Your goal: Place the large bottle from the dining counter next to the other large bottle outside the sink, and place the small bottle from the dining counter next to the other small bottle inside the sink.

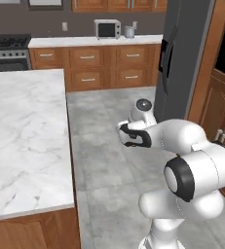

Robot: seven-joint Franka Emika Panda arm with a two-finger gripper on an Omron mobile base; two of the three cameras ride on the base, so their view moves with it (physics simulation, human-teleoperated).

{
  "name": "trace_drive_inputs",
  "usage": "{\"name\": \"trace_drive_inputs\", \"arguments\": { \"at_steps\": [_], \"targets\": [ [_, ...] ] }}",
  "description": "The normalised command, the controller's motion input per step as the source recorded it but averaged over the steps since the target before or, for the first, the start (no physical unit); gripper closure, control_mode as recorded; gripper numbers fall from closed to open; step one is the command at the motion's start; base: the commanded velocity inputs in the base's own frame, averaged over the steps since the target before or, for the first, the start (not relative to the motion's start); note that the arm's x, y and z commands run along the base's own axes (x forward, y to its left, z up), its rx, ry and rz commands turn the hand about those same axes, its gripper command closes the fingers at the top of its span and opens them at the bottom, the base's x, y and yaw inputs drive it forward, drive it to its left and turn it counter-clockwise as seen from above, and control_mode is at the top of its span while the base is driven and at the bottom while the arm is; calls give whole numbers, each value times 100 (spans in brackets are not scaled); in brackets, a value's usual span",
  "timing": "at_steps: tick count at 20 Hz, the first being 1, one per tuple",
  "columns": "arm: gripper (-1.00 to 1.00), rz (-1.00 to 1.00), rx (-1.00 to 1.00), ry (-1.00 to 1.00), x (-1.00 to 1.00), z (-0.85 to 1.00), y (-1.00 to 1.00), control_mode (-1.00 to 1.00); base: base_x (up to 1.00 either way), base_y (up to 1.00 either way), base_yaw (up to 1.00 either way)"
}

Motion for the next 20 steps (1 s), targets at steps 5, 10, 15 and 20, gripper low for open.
{"name": "trace_drive_inputs", "arguments": {
  "at_steps": [5,10,15,20],
  "targets": [
    [100,0,0,0,0,0,0,100,83,-20,-4],
    [100,0,0,0,0,0,0,100,89,-20,-3],
    [100,0,0,0,0,0,0,100,94,-25,-3],
    [100,0,0,0,0,0,0,100,95,-26,-2]
  ]
}}
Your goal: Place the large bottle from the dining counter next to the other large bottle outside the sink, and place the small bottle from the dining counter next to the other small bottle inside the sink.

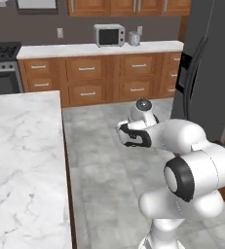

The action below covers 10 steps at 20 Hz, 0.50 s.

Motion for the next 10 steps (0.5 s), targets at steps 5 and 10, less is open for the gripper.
{"name": "trace_drive_inputs", "arguments": {
  "at_steps": [5,10],
  "targets": [
    [100,0,0,0,0,0,0,100,92,-30,-2],
    [100,0,0,0,0,0,0,100,89,-32,-1]
  ]
}}
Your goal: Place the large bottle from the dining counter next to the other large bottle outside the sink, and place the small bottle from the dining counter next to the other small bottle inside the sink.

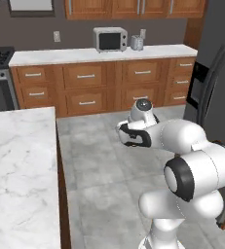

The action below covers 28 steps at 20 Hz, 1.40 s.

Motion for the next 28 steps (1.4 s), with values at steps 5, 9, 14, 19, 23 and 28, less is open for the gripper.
{"name": "trace_drive_inputs", "arguments": {
  "at_steps": [5,9,14,19,23,28],
  "targets": [
    [100,0,0,0,0,0,0,100,91,-22,0],
    [100,0,0,0,0,0,0,100,95,-8,0],
    [100,0,0,0,0,0,0,100,99,0,1],
    [100,0,0,0,0,0,0,100,99,0,9],
    [100,0,0,0,0,0,0,100,95,0,24],
    [100,0,0,0,0,0,0,100,92,-2,28]
  ]
}}
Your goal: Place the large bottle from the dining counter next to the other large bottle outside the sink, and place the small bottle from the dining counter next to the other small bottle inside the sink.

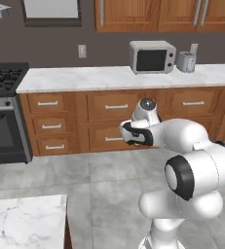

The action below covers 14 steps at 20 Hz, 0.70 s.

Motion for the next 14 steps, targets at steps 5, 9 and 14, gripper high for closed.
{"name": "trace_drive_inputs", "arguments": {
  "at_steps": [5,9,14],
  "targets": [
    [100,0,0,0,0,0,0,100,84,-7,27],
    [100,0,0,0,0,0,0,100,59,0,33],
    [100,0,0,0,0,0,0,100,63,0,37]
  ]
}}
